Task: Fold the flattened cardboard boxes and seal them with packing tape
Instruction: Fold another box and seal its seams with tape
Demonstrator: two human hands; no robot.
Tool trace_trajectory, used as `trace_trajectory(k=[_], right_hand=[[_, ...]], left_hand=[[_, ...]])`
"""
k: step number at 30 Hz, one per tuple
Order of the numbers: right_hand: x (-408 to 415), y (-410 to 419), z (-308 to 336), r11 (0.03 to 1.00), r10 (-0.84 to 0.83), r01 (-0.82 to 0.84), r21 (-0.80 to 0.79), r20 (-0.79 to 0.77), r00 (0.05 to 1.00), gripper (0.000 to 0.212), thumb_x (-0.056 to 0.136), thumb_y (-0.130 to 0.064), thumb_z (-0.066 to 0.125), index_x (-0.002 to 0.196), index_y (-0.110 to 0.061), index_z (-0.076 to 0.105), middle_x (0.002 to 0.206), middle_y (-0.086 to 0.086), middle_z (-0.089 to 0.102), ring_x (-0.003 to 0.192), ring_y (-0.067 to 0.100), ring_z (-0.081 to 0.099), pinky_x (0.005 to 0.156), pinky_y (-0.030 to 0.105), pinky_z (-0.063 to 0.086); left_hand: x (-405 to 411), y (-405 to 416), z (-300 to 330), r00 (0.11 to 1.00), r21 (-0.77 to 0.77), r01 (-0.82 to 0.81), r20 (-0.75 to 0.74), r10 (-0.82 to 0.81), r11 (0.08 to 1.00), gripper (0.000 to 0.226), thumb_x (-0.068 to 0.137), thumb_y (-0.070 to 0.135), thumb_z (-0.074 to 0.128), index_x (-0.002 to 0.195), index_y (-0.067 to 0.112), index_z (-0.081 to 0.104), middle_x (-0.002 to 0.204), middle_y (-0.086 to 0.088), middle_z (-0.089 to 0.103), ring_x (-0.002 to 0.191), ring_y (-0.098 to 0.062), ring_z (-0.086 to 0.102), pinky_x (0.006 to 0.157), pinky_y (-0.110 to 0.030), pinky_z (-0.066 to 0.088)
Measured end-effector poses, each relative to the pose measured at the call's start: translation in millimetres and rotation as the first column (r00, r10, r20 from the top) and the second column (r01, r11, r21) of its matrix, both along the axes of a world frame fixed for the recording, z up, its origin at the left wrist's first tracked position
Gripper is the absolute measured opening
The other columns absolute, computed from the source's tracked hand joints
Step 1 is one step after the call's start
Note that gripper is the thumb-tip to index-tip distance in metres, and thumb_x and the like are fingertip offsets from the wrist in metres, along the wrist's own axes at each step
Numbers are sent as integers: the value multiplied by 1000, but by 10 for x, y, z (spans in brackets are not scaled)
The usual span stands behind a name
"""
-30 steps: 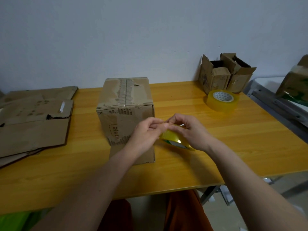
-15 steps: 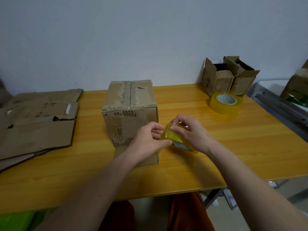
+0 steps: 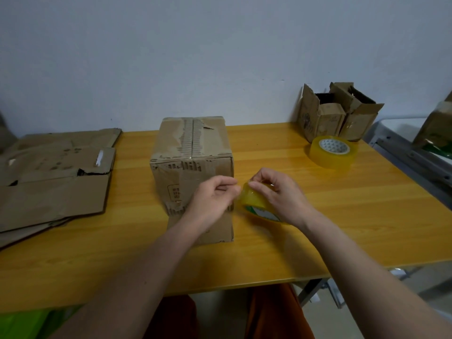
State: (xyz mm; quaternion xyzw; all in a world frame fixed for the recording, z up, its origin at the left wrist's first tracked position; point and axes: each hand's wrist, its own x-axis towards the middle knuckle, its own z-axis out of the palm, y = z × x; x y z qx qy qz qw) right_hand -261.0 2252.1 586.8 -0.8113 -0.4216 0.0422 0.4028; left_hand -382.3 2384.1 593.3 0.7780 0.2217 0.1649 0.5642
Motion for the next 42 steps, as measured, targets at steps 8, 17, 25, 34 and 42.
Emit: trace_trajectory(k=[8,17,25,34,42], right_hand=[[-44,-30,20,998,64,-63,-10,44,997,14,97,-33,52,90,-23,60,87,-13,60,86,12,55,77,43,48],[-11,-75,24,995,95,-93,-19,85,992,12,98,-27,50,94,-21,59,89,-13,57,88,11,52,79,40,47],[-68,-120,13,992,96,-79,-103,176,980,27,91,-36,61,115,-26,55,112,-8,57,108,14,51,89,36,45],[48,-469,-469,998,-47,42,-46,-114,992,104,74,-21,81,150,-34,11,147,-4,33,136,12,32,111,31,32],[-38,-367,-450,842,9,323,433,-609,793,56,79,-18,77,126,-19,47,113,-3,60,104,11,60,83,20,51]], left_hand=[[79,-40,-42,999,-127,10,33,-6,992,12,90,12,65,91,22,71,85,-3,66,78,-11,63,71,-20,54],[102,-49,54,999,-271,52,16,-50,961,10,88,18,68,98,18,72,94,-4,68,91,-15,64,88,-32,56],[191,-119,30,993,-74,-83,78,89,994,13,86,12,71,76,19,66,77,-2,68,80,-21,66,80,-37,56],[204,-116,7,962,43,-253,113,247,967,20,93,9,61,76,19,60,83,-4,72,77,-21,70,77,-43,59],[74,-213,147,931,-313,-188,246,270,931,8,96,5,55,89,5,59,77,-3,73,73,-14,71,67,-23,58]])
